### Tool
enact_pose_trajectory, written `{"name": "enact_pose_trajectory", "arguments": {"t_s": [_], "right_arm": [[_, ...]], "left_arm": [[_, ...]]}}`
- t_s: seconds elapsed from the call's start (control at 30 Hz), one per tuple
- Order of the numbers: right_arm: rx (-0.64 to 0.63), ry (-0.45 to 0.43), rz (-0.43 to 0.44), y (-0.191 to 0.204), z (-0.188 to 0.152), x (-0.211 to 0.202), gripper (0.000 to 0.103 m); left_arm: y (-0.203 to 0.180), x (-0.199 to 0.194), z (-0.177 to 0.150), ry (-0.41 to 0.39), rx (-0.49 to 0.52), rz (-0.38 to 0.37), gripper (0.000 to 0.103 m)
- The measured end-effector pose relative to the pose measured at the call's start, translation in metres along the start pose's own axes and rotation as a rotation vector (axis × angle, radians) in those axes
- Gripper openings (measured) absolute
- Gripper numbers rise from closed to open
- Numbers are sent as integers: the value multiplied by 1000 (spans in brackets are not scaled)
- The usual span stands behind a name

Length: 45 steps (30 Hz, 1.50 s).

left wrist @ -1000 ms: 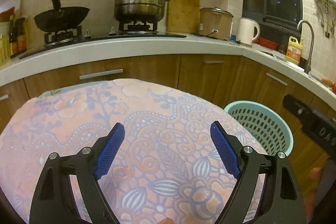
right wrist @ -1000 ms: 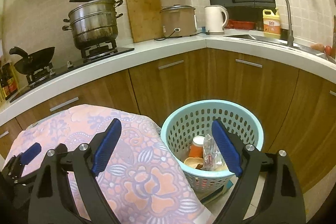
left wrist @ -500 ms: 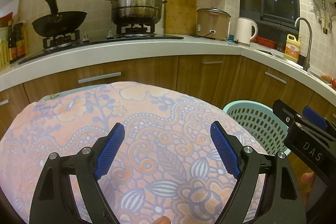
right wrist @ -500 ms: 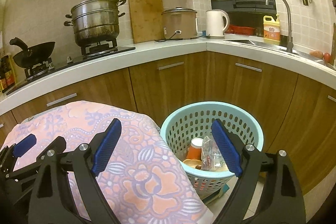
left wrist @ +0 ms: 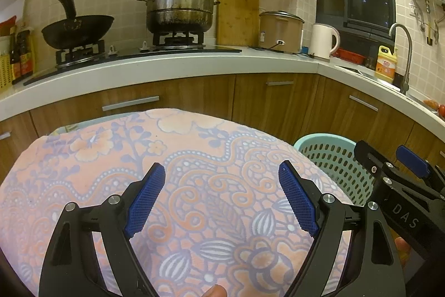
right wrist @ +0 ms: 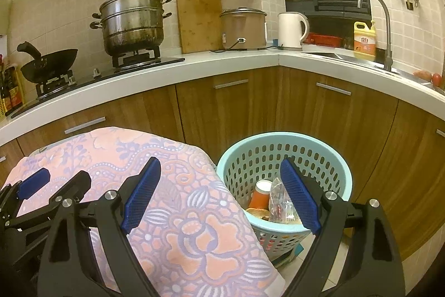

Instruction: Collect trash

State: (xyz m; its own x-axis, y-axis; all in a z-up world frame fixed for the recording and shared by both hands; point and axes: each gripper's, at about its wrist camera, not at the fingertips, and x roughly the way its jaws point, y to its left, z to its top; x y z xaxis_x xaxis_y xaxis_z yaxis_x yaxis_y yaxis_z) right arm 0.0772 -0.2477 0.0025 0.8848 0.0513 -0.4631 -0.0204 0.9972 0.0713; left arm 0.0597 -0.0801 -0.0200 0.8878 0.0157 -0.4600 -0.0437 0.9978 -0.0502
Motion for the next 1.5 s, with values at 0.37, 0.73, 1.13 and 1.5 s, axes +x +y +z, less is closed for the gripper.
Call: {"name": "enact_pose_trajectory", "arguments": {"t_s": [0.37, 0.73, 1.13, 1.5], "right_arm": [[17, 7, 4, -2, -1, 1, 83], [19, 16, -20, -4, -2, 2, 83], [46, 40, -21, -8, -3, 6, 90], [32, 42, -29, -3, -4, 7, 90]], "left_arm": [[3, -1, 1, -6, -22, 7, 82], [5, -1, 0, -6, -28, 8, 82], [5, -2, 1, -20, -19, 27, 82], [4, -4, 2, -37, -6, 58, 82]]}}
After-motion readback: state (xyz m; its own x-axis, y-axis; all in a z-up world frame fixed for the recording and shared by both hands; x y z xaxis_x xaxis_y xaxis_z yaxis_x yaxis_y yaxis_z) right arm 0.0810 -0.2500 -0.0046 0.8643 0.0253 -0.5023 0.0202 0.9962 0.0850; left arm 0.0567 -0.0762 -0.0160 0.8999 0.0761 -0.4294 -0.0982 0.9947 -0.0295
